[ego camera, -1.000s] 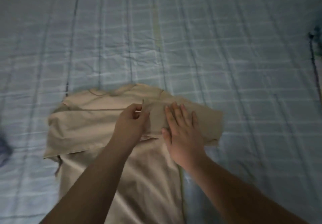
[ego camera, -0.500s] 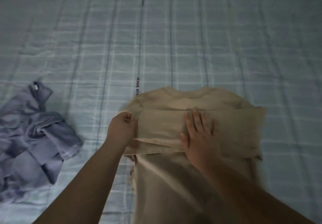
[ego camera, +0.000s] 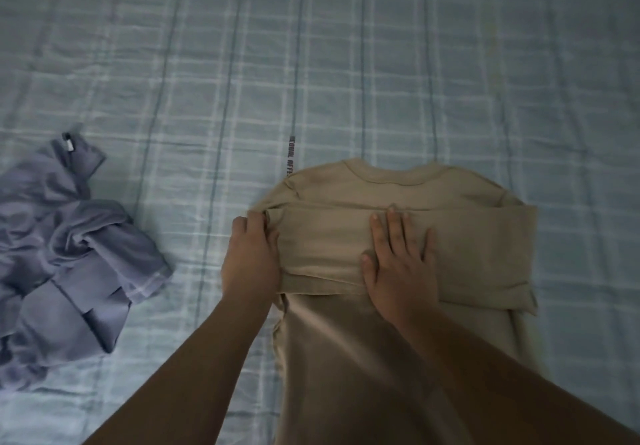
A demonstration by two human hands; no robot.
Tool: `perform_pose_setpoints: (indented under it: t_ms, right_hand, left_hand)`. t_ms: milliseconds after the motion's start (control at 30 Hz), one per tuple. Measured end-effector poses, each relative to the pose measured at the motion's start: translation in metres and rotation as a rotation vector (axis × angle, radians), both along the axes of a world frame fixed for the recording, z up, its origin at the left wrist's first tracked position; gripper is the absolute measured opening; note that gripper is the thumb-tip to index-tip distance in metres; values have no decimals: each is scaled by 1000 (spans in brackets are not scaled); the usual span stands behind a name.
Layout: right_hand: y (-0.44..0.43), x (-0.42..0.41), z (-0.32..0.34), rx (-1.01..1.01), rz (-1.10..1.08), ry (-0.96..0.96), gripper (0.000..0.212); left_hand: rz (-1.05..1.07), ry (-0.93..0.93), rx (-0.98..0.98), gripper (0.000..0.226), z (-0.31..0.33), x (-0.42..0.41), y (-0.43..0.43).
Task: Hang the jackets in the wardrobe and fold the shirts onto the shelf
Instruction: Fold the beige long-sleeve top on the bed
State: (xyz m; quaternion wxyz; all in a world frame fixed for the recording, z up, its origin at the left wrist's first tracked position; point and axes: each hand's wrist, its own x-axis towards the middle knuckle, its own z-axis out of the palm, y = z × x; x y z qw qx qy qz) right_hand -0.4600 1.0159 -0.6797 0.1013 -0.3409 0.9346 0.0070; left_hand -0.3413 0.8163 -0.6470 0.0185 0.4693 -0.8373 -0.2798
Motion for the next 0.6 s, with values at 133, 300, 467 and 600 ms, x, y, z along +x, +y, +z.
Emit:
perform_pose_setpoints:
  t_ms: [133,300,467,600]
  right_hand:
    - [0,-1,-1,22,-1,-4,65]
    - [9,5,16,-7,5,-49,64]
    - [71,51,40,-61,30,-35,64]
    - [155,100,55,-27,8,-73,65]
  left_hand:
    - [-18,-6,-52,23,-6,0,2]
    - [4,67,-40,38,10,16,14]
    - [-27,153,19,46,28,67,61]
    - [-98,126,64,47,31,132,124]
